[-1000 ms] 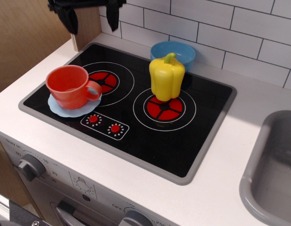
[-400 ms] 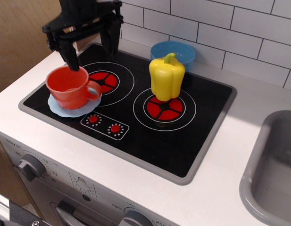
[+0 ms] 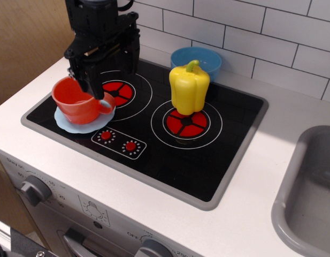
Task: Take cup off plate
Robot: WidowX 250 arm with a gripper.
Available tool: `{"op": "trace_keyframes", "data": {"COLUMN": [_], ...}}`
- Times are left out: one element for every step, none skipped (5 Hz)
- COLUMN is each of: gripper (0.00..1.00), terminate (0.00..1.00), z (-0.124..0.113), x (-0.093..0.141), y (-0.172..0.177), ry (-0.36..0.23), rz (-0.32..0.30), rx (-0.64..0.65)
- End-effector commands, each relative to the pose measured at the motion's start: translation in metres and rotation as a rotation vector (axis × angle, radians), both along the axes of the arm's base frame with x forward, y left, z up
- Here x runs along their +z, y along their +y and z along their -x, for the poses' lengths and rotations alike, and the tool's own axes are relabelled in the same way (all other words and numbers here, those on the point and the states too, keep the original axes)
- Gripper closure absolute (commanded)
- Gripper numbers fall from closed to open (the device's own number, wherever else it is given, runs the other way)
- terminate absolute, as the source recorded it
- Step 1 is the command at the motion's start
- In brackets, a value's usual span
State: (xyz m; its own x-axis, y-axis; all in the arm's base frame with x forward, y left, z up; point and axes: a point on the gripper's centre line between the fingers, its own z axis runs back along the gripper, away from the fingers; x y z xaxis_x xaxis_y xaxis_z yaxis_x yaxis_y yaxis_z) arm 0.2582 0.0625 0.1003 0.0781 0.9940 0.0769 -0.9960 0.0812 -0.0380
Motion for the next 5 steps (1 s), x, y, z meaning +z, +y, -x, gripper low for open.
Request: {"op": "trace_keyframes", "data": {"gripper": [0.00,0.00,0.00,0.00,1.00], "terminate": [0.00,0.00,0.00,0.00,0.00], "z": [-0.002,-0.001,-0.005,-0.006,-0.006], "x": [-0.004,-0.013,-0.019,-0.024,-0.029], "y": [-0.005,-0.006,-0.006,-0.004,-0.006], "ry": [-0.087,-0.076,-0.040,-0.040,-0.037], "rz": [-0.003,0.005,0.017,0.036,0.041], "rx": [0.180,0.229,0.267,0.278,0.261]}}
